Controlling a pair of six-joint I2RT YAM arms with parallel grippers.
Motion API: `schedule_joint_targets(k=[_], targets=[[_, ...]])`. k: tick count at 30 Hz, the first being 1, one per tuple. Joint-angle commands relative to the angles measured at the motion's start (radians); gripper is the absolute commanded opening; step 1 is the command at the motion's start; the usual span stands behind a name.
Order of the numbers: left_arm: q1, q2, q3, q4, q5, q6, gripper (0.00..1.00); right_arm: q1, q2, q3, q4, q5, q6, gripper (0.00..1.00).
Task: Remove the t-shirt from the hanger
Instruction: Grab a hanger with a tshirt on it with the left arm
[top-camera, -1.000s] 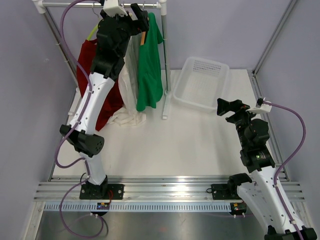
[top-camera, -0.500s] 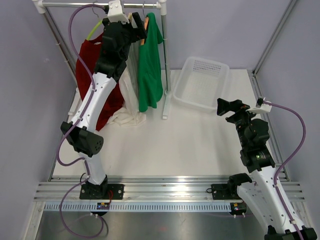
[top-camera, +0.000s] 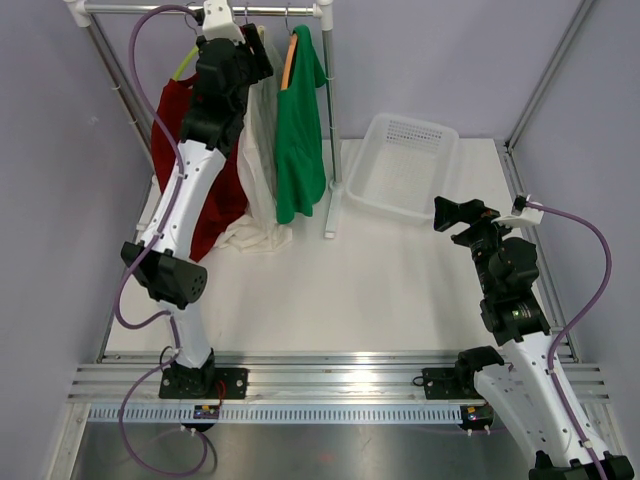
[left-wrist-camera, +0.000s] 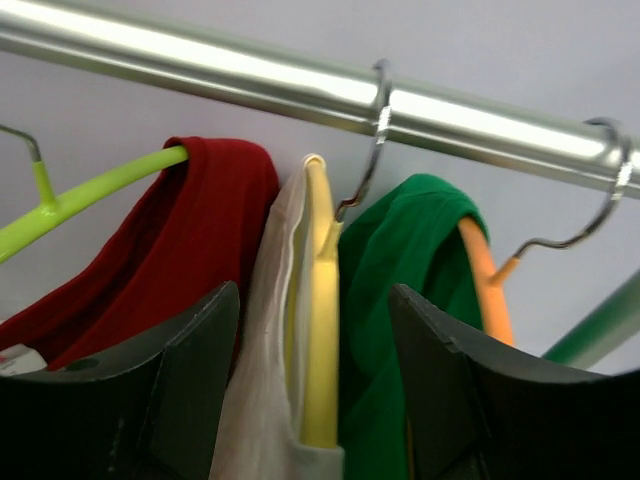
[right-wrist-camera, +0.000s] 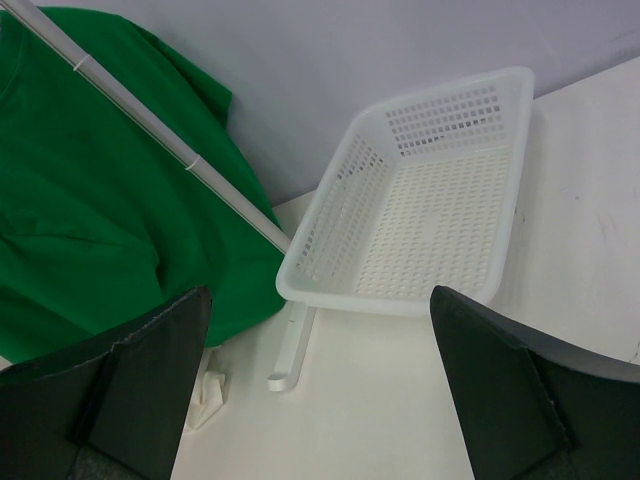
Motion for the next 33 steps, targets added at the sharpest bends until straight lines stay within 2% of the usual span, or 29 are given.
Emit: schedule_joint_targets(k=[1, 4, 5, 7, 8, 11, 15, 17, 24, 27, 28, 29, 33], targets=[[0.020, 0.007, 0.051, -0.034, 0.003, -0.016, 0.64, 0.002, 0.000, 0.022, 0.046, -0.012, -0.014, 1.00], [0.026, 0.007, 0.055, -0.055, 0.031, -0.014, 0.63, 0.002, 0.006, 0.019, 0.049, -0.017, -0.013, 1.00], [0.031, 0.009, 0.058, -0.061, 0.040, -0.016, 0.57, 0.002, 0.004, 0.019, 0.052, -0.020, -0.013, 0.99], [0.037, 0.013, 0.072, -0.083, 0.065, -0.020, 0.51, 0.002, 0.010, 0.019, 0.054, -0.023, -0.011, 0.99], [0.038, 0.013, 0.077, -0.088, 0.065, -0.017, 0.41, 0.002, 0.010, 0.019, 0.054, -0.023, -0.010, 1.00], [0.047, 0.003, 0.057, -0.081, 0.031, -0.011, 0.21, 0.004, 0.010, 0.023, 0.053, -0.028, -0.011, 1.00], [0.064, -0.030, 0.020, -0.068, 0.002, 0.003, 0.13, 0.002, 0.012, 0.026, 0.057, -0.034, -0.008, 1.00], [0.083, -0.048, 0.017, -0.078, -0.029, 0.009, 0.13, 0.002, 0.015, 0.034, 0.062, -0.037, -0.008, 0.99], [0.224, -0.134, -0.106, -0.065, 0.003, -0.043, 0.14, 0.002, 0.021, 0.040, 0.065, -0.048, -0.003, 0.99], [0.276, -0.137, -0.130, -0.068, 0.031, -0.075, 0.17, 0.004, 0.029, 0.048, 0.065, -0.066, -0.005, 0.99], [0.288, -0.140, -0.137, -0.066, 0.037, -0.081, 0.32, 0.002, 0.029, 0.049, 0.063, -0.074, -0.003, 0.99], [0.288, -0.149, -0.141, -0.062, 0.049, -0.086, 0.42, 0.002, 0.033, 0.055, 0.062, -0.074, -0.003, 1.00], [0.276, -0.180, -0.158, -0.045, 0.118, -0.097, 0.55, 0.002, 0.033, 0.054, 0.060, -0.069, -0.005, 0.99]])
